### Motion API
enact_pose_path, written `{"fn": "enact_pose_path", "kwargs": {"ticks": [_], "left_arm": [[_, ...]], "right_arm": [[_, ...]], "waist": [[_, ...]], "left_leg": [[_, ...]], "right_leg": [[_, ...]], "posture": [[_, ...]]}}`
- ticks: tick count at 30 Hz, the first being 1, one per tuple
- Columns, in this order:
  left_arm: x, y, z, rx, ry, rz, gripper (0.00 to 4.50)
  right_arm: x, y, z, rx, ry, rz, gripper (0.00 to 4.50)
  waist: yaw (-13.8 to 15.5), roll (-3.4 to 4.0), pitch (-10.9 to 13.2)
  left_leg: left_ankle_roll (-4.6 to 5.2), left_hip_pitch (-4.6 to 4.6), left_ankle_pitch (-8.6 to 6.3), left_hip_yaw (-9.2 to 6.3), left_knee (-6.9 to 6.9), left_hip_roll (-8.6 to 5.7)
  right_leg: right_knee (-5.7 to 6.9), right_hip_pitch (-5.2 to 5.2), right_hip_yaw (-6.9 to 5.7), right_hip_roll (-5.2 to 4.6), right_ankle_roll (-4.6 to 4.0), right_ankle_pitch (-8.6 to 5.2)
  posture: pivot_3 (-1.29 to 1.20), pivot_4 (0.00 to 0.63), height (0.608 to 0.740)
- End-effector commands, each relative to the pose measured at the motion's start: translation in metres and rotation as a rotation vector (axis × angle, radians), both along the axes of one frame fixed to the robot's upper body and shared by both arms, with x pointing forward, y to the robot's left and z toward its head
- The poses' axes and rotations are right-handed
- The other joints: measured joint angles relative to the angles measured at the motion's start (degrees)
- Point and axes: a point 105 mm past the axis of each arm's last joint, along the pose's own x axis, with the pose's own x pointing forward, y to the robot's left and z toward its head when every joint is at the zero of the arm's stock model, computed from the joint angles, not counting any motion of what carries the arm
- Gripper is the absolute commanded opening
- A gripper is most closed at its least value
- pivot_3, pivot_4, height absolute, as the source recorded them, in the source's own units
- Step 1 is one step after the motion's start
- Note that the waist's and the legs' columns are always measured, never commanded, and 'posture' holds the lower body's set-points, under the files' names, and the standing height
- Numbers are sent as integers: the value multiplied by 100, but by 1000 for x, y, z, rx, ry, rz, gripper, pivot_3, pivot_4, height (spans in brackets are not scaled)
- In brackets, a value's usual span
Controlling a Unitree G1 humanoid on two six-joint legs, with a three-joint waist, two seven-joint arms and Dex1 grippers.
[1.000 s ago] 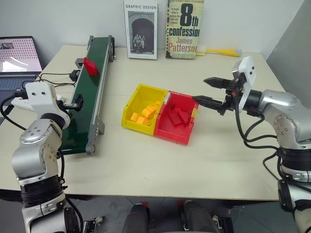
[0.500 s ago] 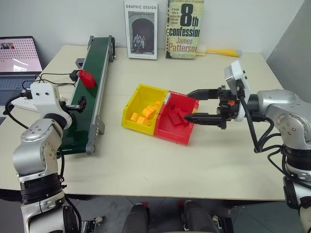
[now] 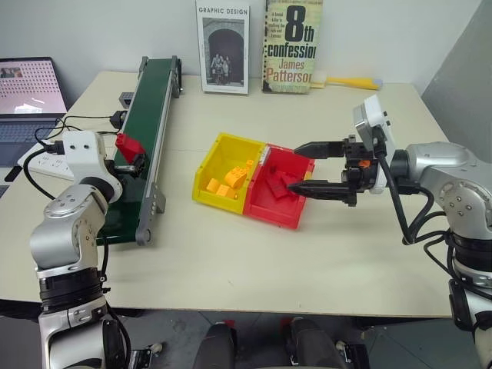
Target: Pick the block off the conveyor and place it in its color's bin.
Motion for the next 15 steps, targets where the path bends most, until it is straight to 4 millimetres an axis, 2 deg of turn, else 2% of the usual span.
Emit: {"fn": "enact_pose_path", "kwargs": {"ticks": [1,10,13,15], "left_arm": [[-5,-1,8,3,-23,7,3332],[-20,-5,8,-34,-12,29,1593],[-19,-10,21,-25,-39,1,1518],[-13,-21,34,0,-57,-55,1518]], "right_arm": [[-5,-2,14,15,-57,5,4500],[-2,-6,14,12,-56,-11,4500],[-1,-11,10,-18,-62,-36,4500],[3,-18,7,-70,-89,-82,4500]], "waist": [[0,0,0],[0,0,0],[3,0,0],[17,0,0]], "left_leg": [[0,0,0,0,0,0],[0,0,0,-2,0,4],[0,-1,0,-3,0,4],[0,-1,0,-4,0,1]], "right_leg": [[0,0,0,0,0,0],[0,0,0,-2,0,0],[1,0,-1,-1,0,0],[0,1,-3,-2,0,0]], "posture": [[0,150,740],[0,150,740],[0,150,740],[0,150,740]]}}
